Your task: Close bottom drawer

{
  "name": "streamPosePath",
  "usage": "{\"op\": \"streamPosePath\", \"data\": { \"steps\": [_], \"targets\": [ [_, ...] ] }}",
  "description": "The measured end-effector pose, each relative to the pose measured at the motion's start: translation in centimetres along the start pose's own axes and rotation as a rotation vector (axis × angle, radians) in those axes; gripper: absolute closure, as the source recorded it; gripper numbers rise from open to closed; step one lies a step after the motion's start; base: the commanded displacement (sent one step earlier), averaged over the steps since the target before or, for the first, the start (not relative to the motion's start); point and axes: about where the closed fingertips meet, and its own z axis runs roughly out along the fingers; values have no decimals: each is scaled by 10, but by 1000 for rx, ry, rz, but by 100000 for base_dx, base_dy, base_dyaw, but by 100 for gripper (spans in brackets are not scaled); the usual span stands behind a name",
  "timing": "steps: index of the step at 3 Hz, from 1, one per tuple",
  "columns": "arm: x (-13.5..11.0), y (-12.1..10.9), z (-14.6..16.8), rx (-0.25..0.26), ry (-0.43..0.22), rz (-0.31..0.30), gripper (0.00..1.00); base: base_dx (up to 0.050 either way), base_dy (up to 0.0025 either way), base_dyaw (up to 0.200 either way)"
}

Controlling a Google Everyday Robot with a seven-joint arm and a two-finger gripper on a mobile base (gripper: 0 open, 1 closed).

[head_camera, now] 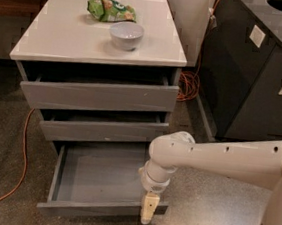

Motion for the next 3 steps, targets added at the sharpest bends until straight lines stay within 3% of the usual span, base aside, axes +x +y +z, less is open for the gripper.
{"op": "streamPosePath", "data": {
  "steps": [1, 3],
  "targets": [
    [32, -24, 47, -38, 13, -47, 0, 0, 0, 0],
    [73, -40, 132, -135, -27, -66, 0, 0, 0, 0]
  ]
}}
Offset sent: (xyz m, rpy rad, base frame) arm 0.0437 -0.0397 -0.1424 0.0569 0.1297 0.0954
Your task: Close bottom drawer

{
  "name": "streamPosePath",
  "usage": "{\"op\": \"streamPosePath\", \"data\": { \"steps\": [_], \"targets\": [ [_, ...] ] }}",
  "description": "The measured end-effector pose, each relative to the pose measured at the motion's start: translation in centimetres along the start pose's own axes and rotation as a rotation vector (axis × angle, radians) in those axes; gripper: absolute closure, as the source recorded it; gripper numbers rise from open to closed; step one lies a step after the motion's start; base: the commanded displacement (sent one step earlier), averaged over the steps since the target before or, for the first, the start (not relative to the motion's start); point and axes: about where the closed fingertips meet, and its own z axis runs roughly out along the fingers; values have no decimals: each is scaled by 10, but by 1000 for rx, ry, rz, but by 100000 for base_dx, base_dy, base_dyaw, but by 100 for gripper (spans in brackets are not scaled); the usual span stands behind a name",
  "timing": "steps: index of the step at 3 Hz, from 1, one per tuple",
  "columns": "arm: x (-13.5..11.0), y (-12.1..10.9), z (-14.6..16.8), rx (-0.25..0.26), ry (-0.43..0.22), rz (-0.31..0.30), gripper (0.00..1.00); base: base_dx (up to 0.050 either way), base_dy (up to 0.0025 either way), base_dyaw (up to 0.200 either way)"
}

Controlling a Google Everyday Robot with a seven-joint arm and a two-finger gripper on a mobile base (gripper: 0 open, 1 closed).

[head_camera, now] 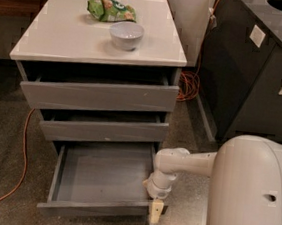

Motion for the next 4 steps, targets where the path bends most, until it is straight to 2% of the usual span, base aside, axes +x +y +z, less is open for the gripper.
{"op": "streamPosePath", "data": {
  "steps": [1, 2, 3, 4],
  "targets": [
    [12, -15, 82, -56, -12, -57, 0, 0, 0, 0],
    [12, -14, 84, -59, -13, -55, 0, 0, 0, 0],
    [12, -5, 84, -75, -37, -57, 13, 0, 0, 0],
    [6, -1, 91, -98, -90, -64, 36, 0, 0, 0]
  ]
}}
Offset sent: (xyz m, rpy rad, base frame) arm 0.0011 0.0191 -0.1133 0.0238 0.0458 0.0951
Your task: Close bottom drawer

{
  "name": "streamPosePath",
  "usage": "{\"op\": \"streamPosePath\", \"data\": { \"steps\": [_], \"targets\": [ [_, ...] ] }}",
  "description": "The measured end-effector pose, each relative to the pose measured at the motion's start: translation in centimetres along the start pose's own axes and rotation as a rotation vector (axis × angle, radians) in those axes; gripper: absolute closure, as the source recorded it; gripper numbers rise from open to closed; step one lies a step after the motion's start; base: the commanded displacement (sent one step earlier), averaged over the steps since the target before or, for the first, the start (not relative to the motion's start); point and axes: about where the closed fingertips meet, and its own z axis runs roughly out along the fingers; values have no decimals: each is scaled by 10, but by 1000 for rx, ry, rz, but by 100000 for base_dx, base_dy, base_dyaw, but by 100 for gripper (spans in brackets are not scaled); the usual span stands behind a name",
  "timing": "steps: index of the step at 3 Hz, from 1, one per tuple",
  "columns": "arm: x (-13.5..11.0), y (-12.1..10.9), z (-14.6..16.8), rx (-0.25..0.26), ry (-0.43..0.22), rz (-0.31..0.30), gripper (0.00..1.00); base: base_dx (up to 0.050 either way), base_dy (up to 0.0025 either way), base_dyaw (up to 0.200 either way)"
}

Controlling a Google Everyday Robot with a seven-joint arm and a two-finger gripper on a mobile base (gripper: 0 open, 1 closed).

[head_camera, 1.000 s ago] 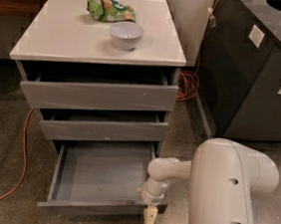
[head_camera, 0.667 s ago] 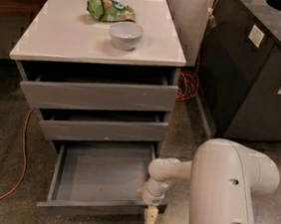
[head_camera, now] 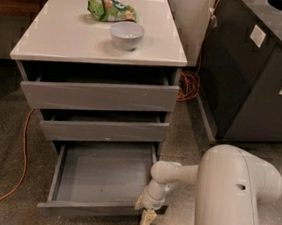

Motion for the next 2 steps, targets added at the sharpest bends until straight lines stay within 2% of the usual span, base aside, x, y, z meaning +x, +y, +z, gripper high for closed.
{"op": "streamPosePath", "data": {
  "steps": [1, 2],
  "targets": [
    [-4, -3, 5, -8, -32, -17, 60, 0, 0, 0],
    [-1, -21, 32, 7, -7, -24, 91, 0, 0, 0]
  ]
}}
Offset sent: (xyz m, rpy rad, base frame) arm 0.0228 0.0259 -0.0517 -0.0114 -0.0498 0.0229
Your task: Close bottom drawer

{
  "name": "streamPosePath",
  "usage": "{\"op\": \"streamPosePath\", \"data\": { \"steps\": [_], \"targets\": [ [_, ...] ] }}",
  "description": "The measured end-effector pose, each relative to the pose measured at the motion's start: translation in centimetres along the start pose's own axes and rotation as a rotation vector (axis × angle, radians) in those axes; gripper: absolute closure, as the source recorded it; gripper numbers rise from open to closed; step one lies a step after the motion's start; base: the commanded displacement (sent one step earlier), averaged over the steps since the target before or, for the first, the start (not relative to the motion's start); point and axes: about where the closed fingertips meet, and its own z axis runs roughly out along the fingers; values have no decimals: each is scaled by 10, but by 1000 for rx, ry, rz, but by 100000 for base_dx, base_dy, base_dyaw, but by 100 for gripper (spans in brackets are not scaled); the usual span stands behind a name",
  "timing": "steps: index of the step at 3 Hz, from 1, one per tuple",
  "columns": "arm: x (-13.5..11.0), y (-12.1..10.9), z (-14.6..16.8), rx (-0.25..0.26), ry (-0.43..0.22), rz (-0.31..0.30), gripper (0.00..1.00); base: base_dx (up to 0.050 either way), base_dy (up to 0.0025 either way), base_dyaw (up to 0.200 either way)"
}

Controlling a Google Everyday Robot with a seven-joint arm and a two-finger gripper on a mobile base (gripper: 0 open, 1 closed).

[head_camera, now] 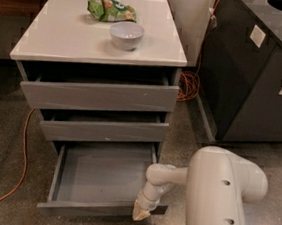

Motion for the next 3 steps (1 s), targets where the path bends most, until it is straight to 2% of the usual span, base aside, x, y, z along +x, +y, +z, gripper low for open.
{"op": "streamPosePath", "data": {
  "steps": [1, 3],
  "targets": [
    [4, -13, 20, 14, 14, 3, 100, 0, 0, 0],
    [5, -33, 48, 71, 10, -10, 100, 0, 0, 0]
  ]
}}
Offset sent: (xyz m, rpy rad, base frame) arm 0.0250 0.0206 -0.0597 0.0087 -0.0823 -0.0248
